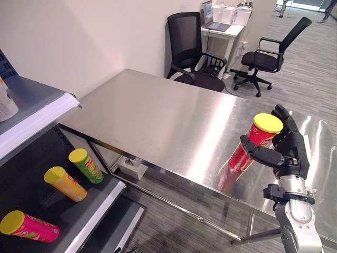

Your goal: Put the goods on the table back onto the shelves and tidy them up.

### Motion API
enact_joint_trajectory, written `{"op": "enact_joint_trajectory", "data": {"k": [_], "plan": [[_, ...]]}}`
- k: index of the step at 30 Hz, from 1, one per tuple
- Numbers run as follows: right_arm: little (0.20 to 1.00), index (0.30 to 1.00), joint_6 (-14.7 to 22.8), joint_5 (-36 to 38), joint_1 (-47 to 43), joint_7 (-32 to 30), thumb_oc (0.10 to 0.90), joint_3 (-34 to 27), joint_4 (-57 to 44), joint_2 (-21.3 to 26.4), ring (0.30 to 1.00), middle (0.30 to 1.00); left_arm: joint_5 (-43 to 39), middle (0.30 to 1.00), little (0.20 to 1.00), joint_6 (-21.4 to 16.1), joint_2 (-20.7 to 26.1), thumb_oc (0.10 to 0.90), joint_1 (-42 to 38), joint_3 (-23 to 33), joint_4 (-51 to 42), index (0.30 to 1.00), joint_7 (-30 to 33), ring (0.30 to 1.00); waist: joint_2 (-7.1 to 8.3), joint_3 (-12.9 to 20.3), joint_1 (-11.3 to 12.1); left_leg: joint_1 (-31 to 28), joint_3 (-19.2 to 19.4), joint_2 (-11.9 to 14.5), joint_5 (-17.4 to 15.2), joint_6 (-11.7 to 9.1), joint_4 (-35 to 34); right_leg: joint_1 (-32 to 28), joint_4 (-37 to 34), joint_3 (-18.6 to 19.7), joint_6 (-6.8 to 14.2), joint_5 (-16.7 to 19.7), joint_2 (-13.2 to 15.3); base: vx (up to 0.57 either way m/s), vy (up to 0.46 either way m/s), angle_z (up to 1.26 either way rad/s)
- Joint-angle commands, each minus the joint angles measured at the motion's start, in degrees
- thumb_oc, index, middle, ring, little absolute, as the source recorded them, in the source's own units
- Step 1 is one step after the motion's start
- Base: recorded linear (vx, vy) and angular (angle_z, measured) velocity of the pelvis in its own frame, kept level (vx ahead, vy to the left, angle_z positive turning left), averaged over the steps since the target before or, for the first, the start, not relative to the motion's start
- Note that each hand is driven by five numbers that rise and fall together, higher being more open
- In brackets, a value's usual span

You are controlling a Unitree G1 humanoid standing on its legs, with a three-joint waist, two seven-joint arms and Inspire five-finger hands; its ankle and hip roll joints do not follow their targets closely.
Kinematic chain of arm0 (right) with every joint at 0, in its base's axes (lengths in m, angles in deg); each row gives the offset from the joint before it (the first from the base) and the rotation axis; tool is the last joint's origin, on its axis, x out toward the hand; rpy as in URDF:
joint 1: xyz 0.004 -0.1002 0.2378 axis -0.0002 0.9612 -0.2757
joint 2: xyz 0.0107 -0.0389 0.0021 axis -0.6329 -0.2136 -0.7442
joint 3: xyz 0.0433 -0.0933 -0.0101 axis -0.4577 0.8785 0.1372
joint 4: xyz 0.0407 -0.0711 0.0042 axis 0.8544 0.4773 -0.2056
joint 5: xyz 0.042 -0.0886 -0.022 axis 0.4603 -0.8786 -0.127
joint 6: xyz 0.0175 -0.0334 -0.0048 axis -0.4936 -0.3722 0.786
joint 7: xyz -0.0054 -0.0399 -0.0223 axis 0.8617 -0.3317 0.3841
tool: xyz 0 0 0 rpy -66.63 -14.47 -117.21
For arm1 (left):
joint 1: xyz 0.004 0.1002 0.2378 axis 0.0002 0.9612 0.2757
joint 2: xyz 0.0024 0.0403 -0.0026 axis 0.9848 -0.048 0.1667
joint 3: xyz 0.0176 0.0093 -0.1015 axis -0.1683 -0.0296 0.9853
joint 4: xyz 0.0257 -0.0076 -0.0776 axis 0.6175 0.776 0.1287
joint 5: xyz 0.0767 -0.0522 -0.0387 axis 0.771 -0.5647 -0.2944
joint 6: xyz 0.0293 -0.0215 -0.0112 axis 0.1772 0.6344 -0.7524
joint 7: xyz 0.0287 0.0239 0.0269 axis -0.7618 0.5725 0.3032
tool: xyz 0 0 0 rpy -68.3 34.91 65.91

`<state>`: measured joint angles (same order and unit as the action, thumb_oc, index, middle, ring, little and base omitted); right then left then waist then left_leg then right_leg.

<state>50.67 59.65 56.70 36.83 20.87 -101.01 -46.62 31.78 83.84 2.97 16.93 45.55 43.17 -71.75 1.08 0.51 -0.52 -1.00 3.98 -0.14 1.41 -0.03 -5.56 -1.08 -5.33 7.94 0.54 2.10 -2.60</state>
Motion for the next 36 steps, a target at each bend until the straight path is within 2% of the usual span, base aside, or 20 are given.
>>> {"op": "enact_joint_trajectory", "data": {"k": [1,21,22,23,24,26,36], "plan": [[0.900,0.900,5.1,0.4,-4.0,-1.7,0.800,-5.8,-4.1,0.2,0.900,0.900,1.5,0.900,0.900,-1.9,1.4,0.800,-2.4,-4.0,4.2,0.900,-0.4,0.900,0.09,2.1,2.9,-3.8,2.2,2.6,-4.6,-1.9,0.6,-1.2,2.5,-1.8,7.0,-4.1,9.5,0.00,0.000,0.00],[0.900,0.900,4.3,0.8,-5.4,-2.6,0.800,-4.4,-0.8,0.1,0.900,0.900,1.4,0.900,0.900,-2.0,1.2,0.800,-1.7,-4.7,3.7,0.900,0.0,0.900,0.20,1.8,3.8,-3.6,1.7,2.2,-4.8,-1.7,0.6,-1.3,2.4,-2.5,7.1,-4.1,9.9,0.00,0.000,0.00],[0.804,0.804,4.2,0.8,-5.4,-2.6,0.736,-4.4,-0.7,0.0,0.804,0.804,1.4,0.900,0.900,-1.9,1.2,0.800,-1.7,-4.8,3.6,0.900,0.0,0.900,0.23,1.8,3.9,-3.5,1.7,2.1,-4.8,-1.6,0.6,-1.3,2.5,-2.5,7.1,-4.0,9.9,0.00,0.000,0.00],[0.589,0.589,4.2,0.8,-5.4,-2.6,0.593,-4.4,-0.7,0.0,0.589,0.589,1.4,0.900,0.900,-1.9,1.2,0.800,-1.7,-4.8,3.6,0.900,0.0,0.900,0.23,1.8,3.9,-3.5,1.7,2.1,-4.8,-1.6,0.6,-1.3,2.5,-2.5,7.1,-4.0,9.9,0.00,0.000,0.00],[0.540,0.540,4.3,0.8,-5.5,-2.6,0.560,-4.3,-0.6,0.0,0.540,0.540,1.4,0.900,0.900,-1.9,1.2,0.800,-1.6,-4.8,3.6,0.900,0.0,0.900,0.23,1.8,3.9,-3.5,1.7,2.1,-4.8,-1.6,0.6,-1.2,2.5,-2.5,7.1,-4.0,9.9,0.00,0.000,0.00],[0.300,0.300,4.1,0.4,-5.5,-2.8,0.400,-4.2,-0.2,0.1,0.300,0.300,1.5,0.900,0.900,-2.0,1.2,0.800,-1.5,-4.9,3.6,0.900,0.1,0.900,0.24,1.8,4.0,-3.5,1.7,2.1,-4.9,-1.6,0.6,-1.2,2.5,-2.5,7.1,-4.0,9.9,0.00,0.000,0.00],[0.300,0.300,3.3,-5.8,-5.0,-5.6,0.400,-5.3,-0.1,0.4,0.300,0.300,2.8,0.900,0.900,-2.4,1.0,0.800,-1.4,-5.2,3.0,0.900,0.7,0.900,0.08,1.7,3.8,-3.5,1.8,1.9,-5.0,-1.4,0.6,-0.9,2.5,-2.3,7.2,-4.0,10.0,0.00,0.002,0.01]]}}
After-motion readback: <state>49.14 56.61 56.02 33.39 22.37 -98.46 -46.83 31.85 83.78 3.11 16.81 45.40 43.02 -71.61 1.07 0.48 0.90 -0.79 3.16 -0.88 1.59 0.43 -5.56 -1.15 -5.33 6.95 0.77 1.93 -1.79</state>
